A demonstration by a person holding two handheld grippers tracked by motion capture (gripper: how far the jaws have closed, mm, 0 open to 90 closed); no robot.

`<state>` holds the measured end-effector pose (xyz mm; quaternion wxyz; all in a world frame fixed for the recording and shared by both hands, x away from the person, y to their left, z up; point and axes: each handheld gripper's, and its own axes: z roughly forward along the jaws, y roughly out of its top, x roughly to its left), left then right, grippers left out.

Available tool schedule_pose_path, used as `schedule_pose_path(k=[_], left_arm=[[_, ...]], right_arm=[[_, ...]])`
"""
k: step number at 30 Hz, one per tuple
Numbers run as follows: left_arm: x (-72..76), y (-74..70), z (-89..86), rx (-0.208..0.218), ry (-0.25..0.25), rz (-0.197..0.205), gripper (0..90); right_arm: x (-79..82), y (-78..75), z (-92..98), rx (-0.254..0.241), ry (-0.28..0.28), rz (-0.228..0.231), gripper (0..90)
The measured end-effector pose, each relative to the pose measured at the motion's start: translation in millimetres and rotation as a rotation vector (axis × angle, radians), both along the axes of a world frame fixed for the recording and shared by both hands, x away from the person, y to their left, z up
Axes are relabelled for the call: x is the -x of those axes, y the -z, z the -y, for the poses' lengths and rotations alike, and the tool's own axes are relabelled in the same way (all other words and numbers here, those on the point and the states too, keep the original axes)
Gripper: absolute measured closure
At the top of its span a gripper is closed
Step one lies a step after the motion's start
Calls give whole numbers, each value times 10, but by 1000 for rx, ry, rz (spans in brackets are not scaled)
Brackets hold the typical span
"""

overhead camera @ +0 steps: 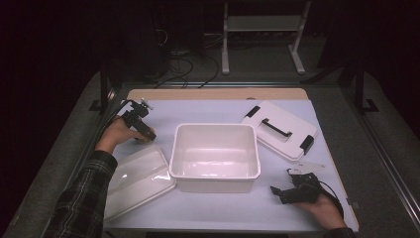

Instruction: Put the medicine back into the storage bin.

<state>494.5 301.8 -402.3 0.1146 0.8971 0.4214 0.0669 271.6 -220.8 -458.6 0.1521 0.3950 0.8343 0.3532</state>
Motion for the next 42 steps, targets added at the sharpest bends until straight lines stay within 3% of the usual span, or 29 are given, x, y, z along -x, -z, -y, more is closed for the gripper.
schedule_pose_path(k=[12,16,22,31,40,42], left_arm=[[-42,189,43,-32,-18,-23,42],[-45,216,18,-10,-33,-34,56],[-34,173,23,-3,-10,-31,189],[-17,135,12,-4,-8,-56,194],[101,-119,-39,55,11,-27,194],[128,-176,-39,46,20,-29,194]], right_arm=[[0,0,1,2,-1,1,102],[0,0,0,0,0,0,102],[0,0,-1,0,0,0,102],[0,0,0,0,0,0,102],[0,0,-1,0,0,0,102],[0,0,-1,0,0,0,102]])
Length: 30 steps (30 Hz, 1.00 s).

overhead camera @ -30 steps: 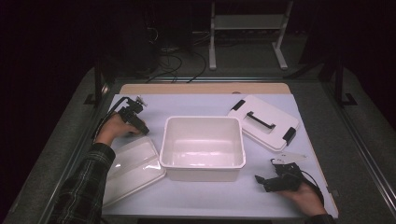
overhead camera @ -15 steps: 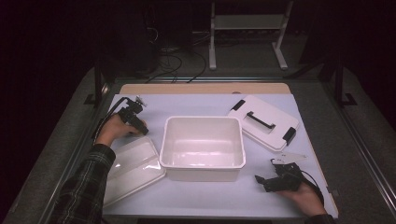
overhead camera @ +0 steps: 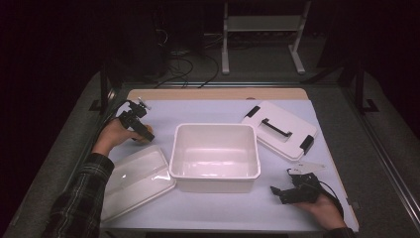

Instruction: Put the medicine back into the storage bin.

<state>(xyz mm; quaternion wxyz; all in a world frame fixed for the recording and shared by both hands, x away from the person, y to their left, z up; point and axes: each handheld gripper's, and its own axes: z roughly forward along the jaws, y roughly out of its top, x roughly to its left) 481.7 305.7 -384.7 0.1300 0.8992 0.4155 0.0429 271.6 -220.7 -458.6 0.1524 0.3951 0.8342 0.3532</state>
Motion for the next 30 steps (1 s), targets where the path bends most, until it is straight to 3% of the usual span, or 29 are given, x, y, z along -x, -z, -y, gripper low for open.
schedule_pose_path(k=[8,17,30], left_arm=[[107,-284,75,13,60,13,194],[251,-672,257,30,137,58,194],[578,-1174,624,61,302,128,194]], right_arm=[[0,0,0,0,0,0,102],[1,0,0,0,1,0,102],[2,-1,-2,0,2,0,102]])
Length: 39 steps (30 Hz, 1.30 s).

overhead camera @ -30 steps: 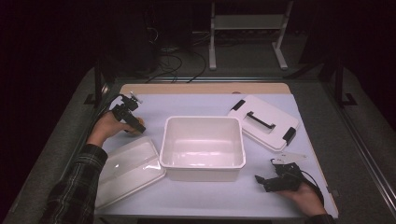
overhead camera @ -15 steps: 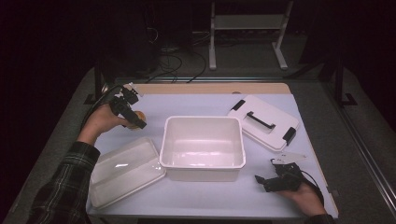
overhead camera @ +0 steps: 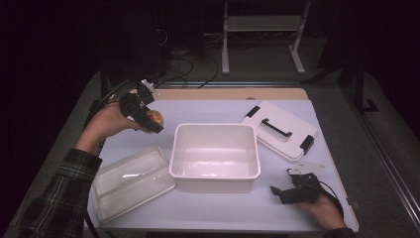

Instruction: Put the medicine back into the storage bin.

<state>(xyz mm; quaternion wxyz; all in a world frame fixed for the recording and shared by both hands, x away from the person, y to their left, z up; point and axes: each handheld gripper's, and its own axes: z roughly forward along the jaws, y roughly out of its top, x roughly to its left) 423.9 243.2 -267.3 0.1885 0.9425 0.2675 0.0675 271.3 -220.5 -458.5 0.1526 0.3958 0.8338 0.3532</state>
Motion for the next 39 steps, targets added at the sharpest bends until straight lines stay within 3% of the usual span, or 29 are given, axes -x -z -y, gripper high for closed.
schedule_pose_path(k=[10,17,22,28,39], left_arm=[[290,-164,333,5,158,24,194],[452,-172,596,2,251,27,194],[511,-100,755,-7,294,25,193],[522,87,889,-25,330,7,193],[518,367,984,-56,360,-35,193]], right_arm=[[1,-1,-1,0,2,-2,102],[0,0,0,1,0,1,102],[0,0,0,0,0,0,102],[1,0,-2,-2,2,0,102],[1,0,-2,-1,2,-1,102]])
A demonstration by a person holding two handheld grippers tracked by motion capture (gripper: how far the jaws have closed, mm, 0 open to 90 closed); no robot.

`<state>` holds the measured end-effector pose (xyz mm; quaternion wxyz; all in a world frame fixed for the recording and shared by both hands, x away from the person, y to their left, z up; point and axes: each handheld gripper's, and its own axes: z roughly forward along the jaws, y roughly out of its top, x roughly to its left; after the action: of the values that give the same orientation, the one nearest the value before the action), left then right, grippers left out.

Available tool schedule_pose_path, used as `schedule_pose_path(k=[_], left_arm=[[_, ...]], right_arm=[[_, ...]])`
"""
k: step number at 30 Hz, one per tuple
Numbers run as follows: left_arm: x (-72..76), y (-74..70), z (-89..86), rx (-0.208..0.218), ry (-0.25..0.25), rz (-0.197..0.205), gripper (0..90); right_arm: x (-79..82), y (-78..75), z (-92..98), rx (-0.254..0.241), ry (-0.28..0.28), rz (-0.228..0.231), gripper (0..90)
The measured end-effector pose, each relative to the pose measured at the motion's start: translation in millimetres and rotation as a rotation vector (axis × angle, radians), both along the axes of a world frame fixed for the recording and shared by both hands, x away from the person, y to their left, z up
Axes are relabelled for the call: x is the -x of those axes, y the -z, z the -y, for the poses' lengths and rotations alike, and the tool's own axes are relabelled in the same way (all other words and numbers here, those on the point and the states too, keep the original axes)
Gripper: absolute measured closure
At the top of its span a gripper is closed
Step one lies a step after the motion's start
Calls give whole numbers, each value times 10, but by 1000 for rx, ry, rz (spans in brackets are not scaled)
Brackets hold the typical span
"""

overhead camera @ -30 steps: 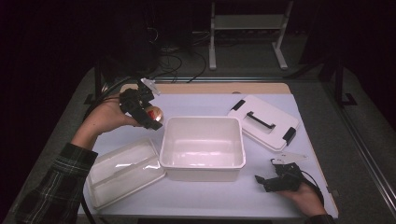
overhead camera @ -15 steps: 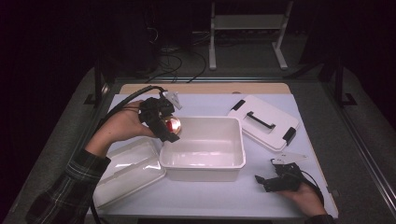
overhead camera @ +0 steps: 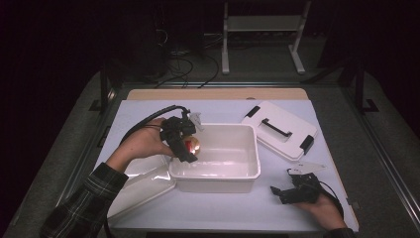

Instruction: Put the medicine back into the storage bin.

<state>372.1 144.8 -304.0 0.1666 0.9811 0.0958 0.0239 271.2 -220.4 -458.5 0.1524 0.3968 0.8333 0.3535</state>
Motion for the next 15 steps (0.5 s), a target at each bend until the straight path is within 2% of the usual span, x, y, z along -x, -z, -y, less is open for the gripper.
schedule_pose_path(k=[3,7,15], left_arm=[[-6,55,3,-15,3,-8,193],[-7,95,2,-12,8,-17,193],[14,132,31,-40,24,-9,193]], right_arm=[[0,0,0,-1,0,-1,102],[-1,0,1,1,-1,1,102],[-1,0,0,0,-1,0,102]])
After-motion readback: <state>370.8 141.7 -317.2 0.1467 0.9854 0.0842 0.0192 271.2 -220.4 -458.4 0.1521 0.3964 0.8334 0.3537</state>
